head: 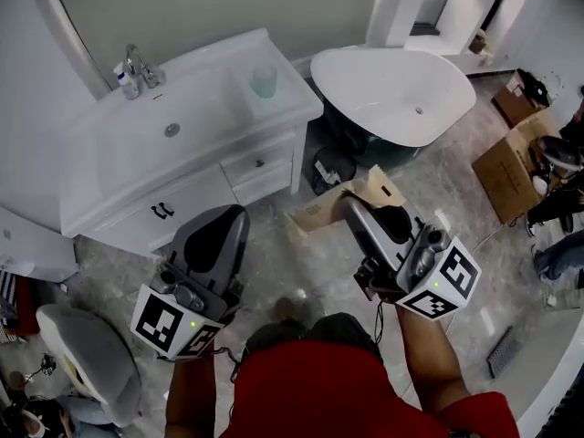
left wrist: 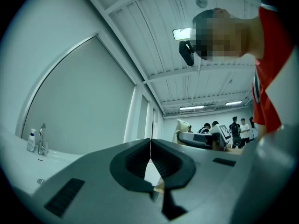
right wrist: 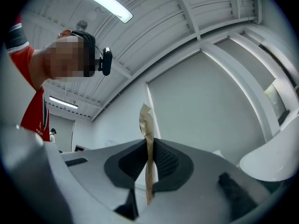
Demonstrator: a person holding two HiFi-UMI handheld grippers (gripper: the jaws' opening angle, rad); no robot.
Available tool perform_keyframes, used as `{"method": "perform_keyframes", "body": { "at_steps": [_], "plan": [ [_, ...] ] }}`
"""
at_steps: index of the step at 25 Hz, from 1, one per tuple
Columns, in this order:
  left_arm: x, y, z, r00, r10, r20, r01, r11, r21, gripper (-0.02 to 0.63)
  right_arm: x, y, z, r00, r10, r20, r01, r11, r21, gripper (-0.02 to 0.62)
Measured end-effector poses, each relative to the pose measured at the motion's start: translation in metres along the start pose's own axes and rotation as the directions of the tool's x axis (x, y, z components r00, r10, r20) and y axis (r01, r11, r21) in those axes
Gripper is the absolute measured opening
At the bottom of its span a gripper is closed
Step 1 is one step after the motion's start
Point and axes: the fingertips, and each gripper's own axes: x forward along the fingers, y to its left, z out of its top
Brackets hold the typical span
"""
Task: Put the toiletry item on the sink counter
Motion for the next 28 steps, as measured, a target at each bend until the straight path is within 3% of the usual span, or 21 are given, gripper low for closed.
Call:
{"method": "perform_keyframes", "body": {
  "at_steps": [11, 28],
  "plan": [
    [0.047, 0.065, -0.015, 1.000, 0.001, -0.005, -0.001, 1.000, -0.008, 0.020, 0.060, -0.066, -0.012, 0.999, -0.021, -0.025, 0.020, 1.000, -0.015, 0.046],
    [0.185, 0.192, -0.038, 0.994, 0.108, 0.011, -0.108, 0.993, 0.046, 0.020, 0.189, -0.241, -0.011, 0.999, 0.039, -0.018, -0.040, 0.997, -0.067, 0.046]
  ]
}}
